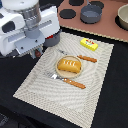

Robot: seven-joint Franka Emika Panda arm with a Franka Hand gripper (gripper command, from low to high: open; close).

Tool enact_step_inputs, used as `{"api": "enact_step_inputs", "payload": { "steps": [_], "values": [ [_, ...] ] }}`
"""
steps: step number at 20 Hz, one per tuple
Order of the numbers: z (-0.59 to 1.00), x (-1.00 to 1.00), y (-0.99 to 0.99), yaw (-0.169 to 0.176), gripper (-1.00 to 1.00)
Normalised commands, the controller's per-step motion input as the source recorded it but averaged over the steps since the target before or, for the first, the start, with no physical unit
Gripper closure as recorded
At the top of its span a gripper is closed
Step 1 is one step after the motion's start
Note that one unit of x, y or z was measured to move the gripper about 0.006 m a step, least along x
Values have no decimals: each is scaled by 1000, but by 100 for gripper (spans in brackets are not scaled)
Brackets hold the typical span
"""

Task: Interact with the objects in diverse but meaningful ways.

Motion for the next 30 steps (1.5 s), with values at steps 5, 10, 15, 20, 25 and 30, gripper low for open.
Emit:
{"api": "enact_step_inputs", "payload": {
  "steps": [5, 10, 15, 20, 25, 30],
  "values": [
    [30, 870, -523, -101, 100],
    [0, 874, -544, -98, 100],
    [0, 836, -586, -92, 100],
    [0, 818, -460, -80, 100],
    [-151, 561, -93, -52, 100],
    [-301, 315, -10, -11, 100]
  ]
}}
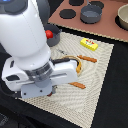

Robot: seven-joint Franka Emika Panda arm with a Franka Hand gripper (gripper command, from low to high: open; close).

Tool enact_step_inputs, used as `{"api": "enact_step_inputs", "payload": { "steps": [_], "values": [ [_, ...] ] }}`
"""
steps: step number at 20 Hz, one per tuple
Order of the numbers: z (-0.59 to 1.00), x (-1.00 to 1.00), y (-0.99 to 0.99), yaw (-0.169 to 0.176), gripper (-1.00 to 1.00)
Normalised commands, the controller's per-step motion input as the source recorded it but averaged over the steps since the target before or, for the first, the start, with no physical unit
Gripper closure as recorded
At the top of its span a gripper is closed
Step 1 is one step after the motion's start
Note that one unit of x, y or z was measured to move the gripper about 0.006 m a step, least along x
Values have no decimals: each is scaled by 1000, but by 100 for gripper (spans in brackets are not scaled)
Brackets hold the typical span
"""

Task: Interact with the objects in diverse but meaningful ways.

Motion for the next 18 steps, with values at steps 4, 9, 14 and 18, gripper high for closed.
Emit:
{"api": "enact_step_inputs", "payload": {
  "steps": [4, 9, 14, 18],
  "values": [
    [-141, 271, -19, -6, 100],
    [215, 199, -294, -21, -100],
    [854, 305, -286, -79, -100],
    [1000, 333, -6, -85, -100]
  ]
}}
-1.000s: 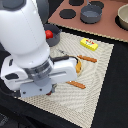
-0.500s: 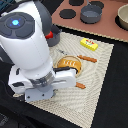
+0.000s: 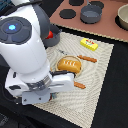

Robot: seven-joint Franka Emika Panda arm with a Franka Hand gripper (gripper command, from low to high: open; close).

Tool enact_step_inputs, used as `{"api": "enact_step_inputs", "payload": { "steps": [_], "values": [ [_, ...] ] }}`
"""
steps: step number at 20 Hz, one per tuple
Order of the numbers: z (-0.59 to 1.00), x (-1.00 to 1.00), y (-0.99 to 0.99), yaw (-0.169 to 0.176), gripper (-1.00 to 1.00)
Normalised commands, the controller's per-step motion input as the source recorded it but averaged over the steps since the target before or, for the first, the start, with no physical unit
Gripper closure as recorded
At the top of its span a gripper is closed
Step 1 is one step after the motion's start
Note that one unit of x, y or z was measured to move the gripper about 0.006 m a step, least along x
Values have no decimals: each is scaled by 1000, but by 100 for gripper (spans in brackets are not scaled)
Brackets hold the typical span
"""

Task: Interact with the objects in diverse but meaningful ways.

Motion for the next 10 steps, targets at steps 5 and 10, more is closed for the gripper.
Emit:
{"api": "enact_step_inputs", "payload": {
  "steps": [5, 10],
  "values": [
    [1000, 274, 483, -1, -100],
    [1000, 361, 765, 17, -100]
  ]
}}
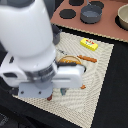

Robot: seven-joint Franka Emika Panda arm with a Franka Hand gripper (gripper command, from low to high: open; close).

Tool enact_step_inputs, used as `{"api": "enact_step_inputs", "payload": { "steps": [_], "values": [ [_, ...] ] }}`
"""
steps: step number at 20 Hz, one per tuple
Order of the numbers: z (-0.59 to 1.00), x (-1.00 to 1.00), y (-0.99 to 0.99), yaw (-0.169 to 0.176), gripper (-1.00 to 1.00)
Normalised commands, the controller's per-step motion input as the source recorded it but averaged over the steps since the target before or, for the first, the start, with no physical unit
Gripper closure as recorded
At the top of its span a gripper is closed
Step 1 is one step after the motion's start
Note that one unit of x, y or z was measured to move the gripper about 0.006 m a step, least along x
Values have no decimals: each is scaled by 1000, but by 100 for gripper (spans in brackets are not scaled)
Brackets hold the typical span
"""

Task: Interact with the objects in diverse but meaningful ways.

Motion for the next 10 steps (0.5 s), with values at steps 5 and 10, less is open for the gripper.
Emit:
{"api": "enact_step_inputs", "payload": {
  "steps": [5, 10],
  "values": [
    [1000, 373, 893, 42, -100],
    [1000, 350, 918, 38, -100]
  ]
}}
